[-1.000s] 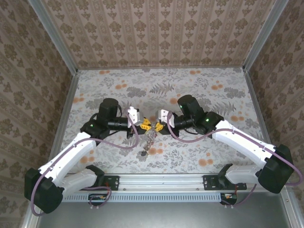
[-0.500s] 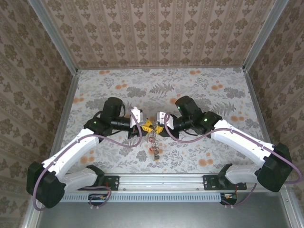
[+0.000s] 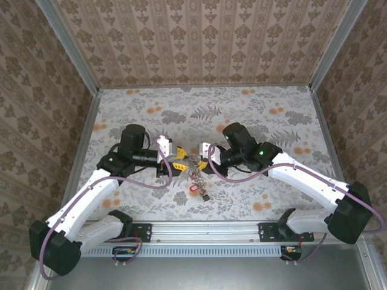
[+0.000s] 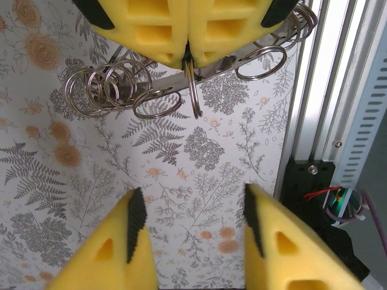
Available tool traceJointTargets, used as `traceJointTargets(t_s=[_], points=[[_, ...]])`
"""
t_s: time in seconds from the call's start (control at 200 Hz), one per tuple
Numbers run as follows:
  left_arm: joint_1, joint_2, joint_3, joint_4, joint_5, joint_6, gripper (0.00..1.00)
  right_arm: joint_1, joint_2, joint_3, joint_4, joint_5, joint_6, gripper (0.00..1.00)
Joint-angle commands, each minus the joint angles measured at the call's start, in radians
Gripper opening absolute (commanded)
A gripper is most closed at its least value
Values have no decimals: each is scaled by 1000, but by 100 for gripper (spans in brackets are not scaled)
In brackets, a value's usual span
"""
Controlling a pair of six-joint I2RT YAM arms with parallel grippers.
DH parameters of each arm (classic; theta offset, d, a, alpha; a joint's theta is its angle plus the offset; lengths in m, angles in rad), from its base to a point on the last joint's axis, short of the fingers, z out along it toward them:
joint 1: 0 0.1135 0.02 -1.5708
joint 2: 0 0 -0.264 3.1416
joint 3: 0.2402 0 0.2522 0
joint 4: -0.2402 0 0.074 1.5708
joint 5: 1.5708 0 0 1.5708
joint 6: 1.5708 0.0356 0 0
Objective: Put the keys on the keyring
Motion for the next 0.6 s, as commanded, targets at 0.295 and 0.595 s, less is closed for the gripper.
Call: traceJointTargets(t_s=[0.295,0.595], points=[[-76,55,-5,22,-80,-41,35,4,20,37,28,4,19,0],[-136,81,27,-49,-192,34,28,5,15,28,38,5,25,0]])
